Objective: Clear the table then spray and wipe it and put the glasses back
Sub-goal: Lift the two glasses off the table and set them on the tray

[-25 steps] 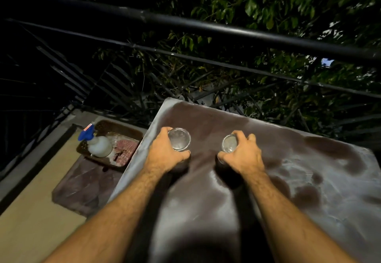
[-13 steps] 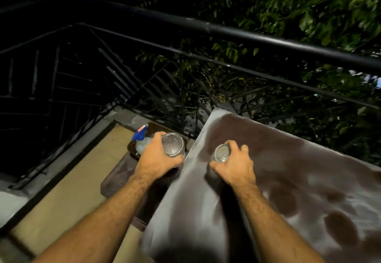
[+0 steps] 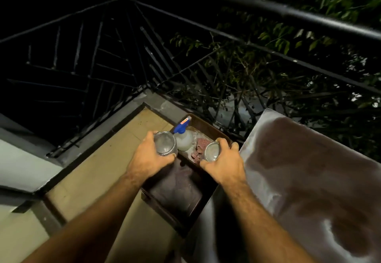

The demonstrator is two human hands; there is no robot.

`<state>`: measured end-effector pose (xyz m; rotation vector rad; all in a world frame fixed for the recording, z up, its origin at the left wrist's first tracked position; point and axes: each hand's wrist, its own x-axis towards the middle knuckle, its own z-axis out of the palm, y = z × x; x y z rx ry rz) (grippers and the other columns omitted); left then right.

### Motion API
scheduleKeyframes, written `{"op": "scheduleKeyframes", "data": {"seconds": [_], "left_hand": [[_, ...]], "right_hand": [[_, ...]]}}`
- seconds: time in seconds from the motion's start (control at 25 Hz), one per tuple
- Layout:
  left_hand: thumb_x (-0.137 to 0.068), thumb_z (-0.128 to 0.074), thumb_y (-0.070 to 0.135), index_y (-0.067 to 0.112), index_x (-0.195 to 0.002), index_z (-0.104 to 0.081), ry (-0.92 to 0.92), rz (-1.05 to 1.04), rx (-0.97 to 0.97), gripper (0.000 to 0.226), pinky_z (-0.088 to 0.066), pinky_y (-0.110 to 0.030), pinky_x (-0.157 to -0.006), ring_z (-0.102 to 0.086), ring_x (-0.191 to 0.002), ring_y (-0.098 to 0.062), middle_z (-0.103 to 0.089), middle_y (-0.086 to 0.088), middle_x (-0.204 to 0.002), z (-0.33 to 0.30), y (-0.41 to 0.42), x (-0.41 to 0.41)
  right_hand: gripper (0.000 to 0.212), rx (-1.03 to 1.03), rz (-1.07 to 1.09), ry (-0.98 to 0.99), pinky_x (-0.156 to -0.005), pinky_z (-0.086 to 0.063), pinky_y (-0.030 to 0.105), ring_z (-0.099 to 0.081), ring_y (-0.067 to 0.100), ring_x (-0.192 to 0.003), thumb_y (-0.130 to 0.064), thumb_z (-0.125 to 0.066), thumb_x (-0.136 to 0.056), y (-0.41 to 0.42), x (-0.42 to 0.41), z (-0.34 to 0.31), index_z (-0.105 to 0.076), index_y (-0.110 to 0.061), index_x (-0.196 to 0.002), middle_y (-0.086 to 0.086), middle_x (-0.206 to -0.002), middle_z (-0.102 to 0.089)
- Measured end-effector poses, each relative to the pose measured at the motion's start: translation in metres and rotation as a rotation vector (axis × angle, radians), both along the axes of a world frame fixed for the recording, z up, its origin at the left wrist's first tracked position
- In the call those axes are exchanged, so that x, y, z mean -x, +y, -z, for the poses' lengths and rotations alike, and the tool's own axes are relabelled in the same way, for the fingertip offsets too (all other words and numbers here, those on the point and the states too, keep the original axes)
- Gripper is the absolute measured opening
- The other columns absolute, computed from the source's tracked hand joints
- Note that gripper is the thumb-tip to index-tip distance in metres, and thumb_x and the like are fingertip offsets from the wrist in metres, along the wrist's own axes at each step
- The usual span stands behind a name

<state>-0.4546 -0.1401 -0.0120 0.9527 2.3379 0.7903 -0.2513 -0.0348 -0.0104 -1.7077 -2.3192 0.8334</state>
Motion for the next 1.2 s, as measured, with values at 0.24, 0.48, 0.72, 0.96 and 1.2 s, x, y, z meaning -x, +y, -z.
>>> {"op": "scheduleKeyframes", "data": {"seconds": [0.24, 0.48, 0.72, 0.96, 1.2], "left_hand": [[-0.064, -0.089, 0.036, 0.027, -0.137, -0.044, -0.040, 0.037, 0.037, 0.087, -0.055, -0.042, -0.100, -0.060, -0.116, -0.018, -0.060, 0.004, -0.128, 0.029, -0.015, 0.027], [-0.065, -0.084, 0.052, 0.016, -0.144, -0.046, 0.061, 0.191, 0.068, 0.095, -0.054, -0.037, -0.099, -0.059, -0.120, -0.021, -0.056, -0.003, -0.134, 0.054, -0.019, 0.044], [-0.070, -0.087, 0.038, 0.011, -0.129, -0.058, 0.025, 0.305, 0.079, 0.071, -0.053, -0.035, -0.098, -0.063, -0.112, -0.024, -0.063, -0.008, -0.125, 0.084, -0.006, 0.061], [-0.075, -0.080, 0.059, 0.023, -0.119, -0.065, -0.030, 0.355, -0.002, 0.059, -0.058, -0.040, -0.091, -0.069, -0.106, -0.013, -0.070, 0.006, -0.116, 0.158, -0.020, 0.088], [-0.061, -0.080, 0.057, 0.005, -0.140, -0.055, -0.045, 0.301, 0.101, 0.098, -0.052, -0.031, -0.094, -0.065, -0.115, -0.028, -0.063, -0.012, -0.134, 0.151, -0.029, 0.075]], "right_hand": [[0.087, 0.044, -0.038, -0.031, -0.093, -0.051, 0.040, -0.051, 0.031, -0.117, -0.057, -0.075, -0.062, -0.015, 0.031, 0.024, -0.034, -0.033, -0.135, 0.005, -0.131, -0.035], [0.082, 0.104, -0.013, -0.053, -0.088, -0.053, 0.041, -0.053, 0.029, -0.111, -0.053, -0.077, -0.064, -0.031, 0.047, 0.048, -0.035, -0.034, -0.132, 0.003, -0.128, -0.035], [0.088, 0.152, -0.009, -0.031, -0.091, -0.052, 0.038, -0.054, 0.030, -0.111, -0.052, -0.079, -0.064, -0.039, 0.061, 0.078, -0.033, -0.035, -0.136, 0.004, -0.131, -0.034], [0.085, 0.123, -0.091, -0.071, -0.092, -0.053, 0.040, -0.052, 0.029, -0.112, -0.053, -0.075, -0.068, -0.055, 0.076, 0.104, -0.030, -0.034, -0.137, 0.002, -0.127, -0.033], [0.083, 0.207, -0.069, -0.107, -0.100, -0.048, 0.036, -0.046, 0.026, -0.123, -0.049, -0.075, -0.074, -0.070, 0.078, 0.125, -0.030, -0.032, -0.141, 0.004, -0.133, -0.032]]}}
